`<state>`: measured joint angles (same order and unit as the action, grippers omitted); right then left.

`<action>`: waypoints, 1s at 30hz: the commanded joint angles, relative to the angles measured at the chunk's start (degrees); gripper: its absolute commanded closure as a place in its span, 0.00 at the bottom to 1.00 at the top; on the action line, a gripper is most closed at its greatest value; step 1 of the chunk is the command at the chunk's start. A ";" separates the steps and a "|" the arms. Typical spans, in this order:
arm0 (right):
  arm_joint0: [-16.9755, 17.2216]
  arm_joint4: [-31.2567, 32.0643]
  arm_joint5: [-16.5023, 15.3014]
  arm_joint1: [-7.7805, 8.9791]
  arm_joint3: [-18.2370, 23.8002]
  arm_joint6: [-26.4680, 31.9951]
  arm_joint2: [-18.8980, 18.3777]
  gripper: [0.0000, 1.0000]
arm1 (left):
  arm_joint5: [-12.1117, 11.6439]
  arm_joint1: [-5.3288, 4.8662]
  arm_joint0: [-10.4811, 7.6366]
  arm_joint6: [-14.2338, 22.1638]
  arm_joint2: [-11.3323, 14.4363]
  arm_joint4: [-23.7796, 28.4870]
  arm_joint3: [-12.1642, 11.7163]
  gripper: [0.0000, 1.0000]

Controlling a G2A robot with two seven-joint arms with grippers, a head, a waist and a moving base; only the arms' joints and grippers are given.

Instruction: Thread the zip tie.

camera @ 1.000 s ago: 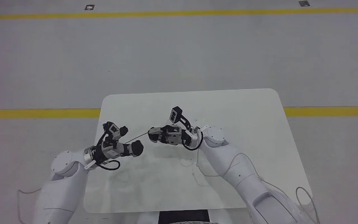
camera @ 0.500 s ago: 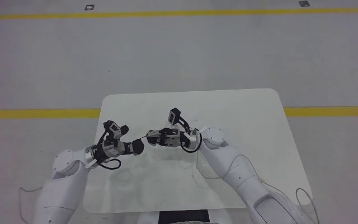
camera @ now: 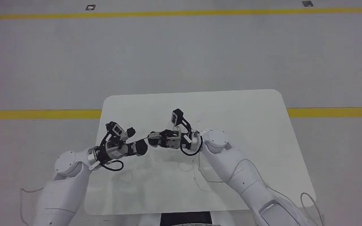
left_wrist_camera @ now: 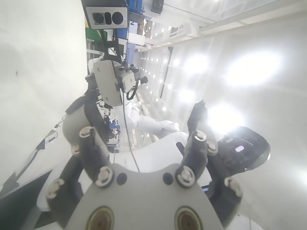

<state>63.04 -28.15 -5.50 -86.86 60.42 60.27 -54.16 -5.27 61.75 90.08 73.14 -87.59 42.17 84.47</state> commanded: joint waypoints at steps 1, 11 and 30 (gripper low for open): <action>0.22 0.59 0.18 0.21 0.65 -0.36 -0.12 1.00 | -0.12 -0.09 0.05 -0.16 0.14 -0.13 0.08 0.72; 0.78 3.05 1.18 1.10 3.41 -0.76 -0.11 1.00 | -0.34 -0.59 0.13 -0.94 0.77 -1.60 -0.07 0.78; 0.06 3.93 2.57 1.89 4.56 0.51 1.58 1.00 | -0.03 -1.45 -0.32 -1.06 2.12 -2.20 -1.25 0.84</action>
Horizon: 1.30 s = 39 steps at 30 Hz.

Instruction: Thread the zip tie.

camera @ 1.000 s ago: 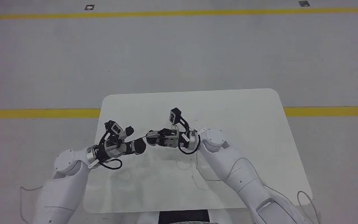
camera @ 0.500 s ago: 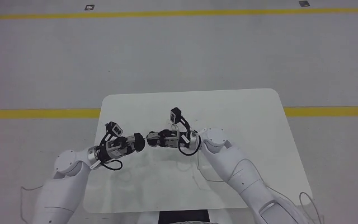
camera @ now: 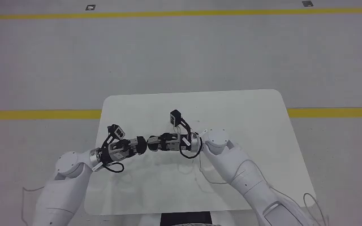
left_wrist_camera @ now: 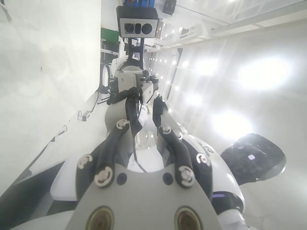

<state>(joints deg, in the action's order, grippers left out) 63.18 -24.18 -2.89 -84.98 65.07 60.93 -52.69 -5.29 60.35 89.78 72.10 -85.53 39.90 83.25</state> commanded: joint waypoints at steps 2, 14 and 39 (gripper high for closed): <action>-0.13 -0.16 -0.17 0.01 -0.19 -0.58 0.24 1.00 | -0.10 -0.12 -0.05 -0.07 0.14 0.20 -0.06 0.85; -0.21 -1.04 -0.34 0.25 -0.62 -2.47 0.56 1.00 | -0.56 -0.58 -0.22 -0.42 0.64 0.72 -0.25 1.00; -0.07 -1.28 -1.20 1.61 0.17 -2.63 -0.85 0.00 | -4.40 -1.52 -0.63 1.53 0.90 1.83 -0.25 1.00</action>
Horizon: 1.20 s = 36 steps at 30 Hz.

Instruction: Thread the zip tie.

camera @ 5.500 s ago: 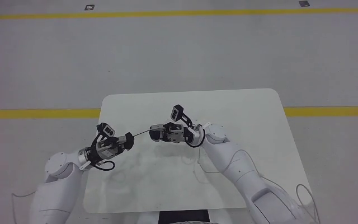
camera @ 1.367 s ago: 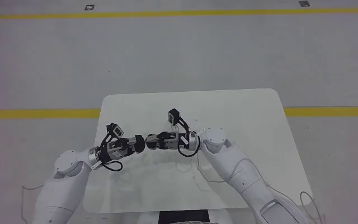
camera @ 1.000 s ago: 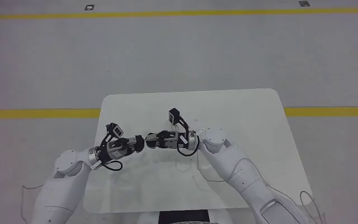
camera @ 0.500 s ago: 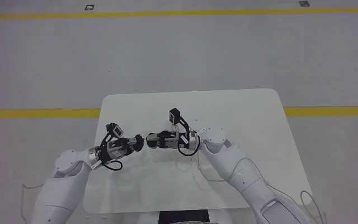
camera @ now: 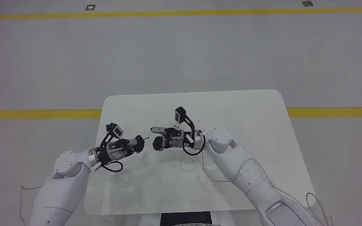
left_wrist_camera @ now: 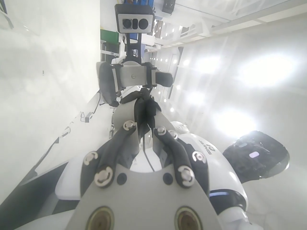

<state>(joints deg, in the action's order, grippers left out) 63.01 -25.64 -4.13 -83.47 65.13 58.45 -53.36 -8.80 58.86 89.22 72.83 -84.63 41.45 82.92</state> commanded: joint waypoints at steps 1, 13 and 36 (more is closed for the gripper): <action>0.23 0.32 0.05 0.22 0.22 -0.29 -0.35 0.00 | -1.78 -0.06 -0.13 1.54 -0.05 0.37 0.00 1.00; 1.50 0.89 -0.33 0.97 1.73 -1.54 -1.38 0.00 | -10.68 -0.51 -1.97 6.38 -1.21 -0.12 -3.62 1.00; 1.26 15.15 1.83 2.08 6.55 -8.58 -0.40 0.00 | -10.68 -0.02 -1.67 1.95 -8.76 -12.92 1.46 1.00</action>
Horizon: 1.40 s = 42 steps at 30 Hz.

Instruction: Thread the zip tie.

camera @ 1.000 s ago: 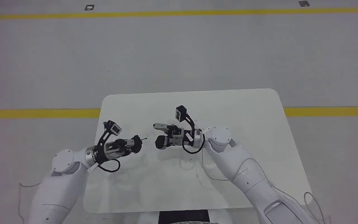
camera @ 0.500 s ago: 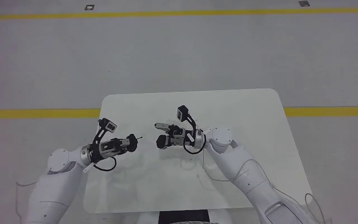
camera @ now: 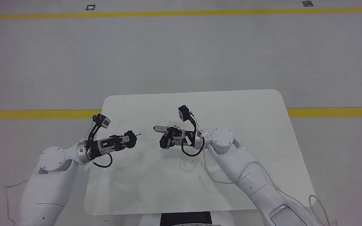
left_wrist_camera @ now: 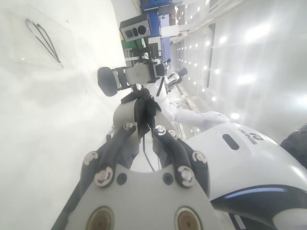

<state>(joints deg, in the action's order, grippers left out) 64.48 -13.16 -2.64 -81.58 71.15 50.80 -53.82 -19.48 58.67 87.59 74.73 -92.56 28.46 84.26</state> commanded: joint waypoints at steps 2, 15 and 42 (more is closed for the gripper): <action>-0.30 8.24 0.37 0.61 2.16 -3.36 0.18 0.00 | 0.00 0.64 -0.08 0.82 -2.33 0.73 -0.20 1.00; -1.30 15.23 0.93 0.94 4.34 -5.26 1.10 0.00 | 0.00 3.97 -1.35 4.91 -8.98 1.47 -2.56 1.00; -19.74 46.32 13.05 -2.03 -1.69 2.95 15.47 0.00 | 0.00 4.53 -1.35 4.91 -9.51 1.13 -2.55 1.00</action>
<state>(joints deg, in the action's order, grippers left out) 46.42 32.88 9.90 -83.12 71.01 52.05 -39.36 -19.48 63.20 86.24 79.64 -102.06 29.59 81.71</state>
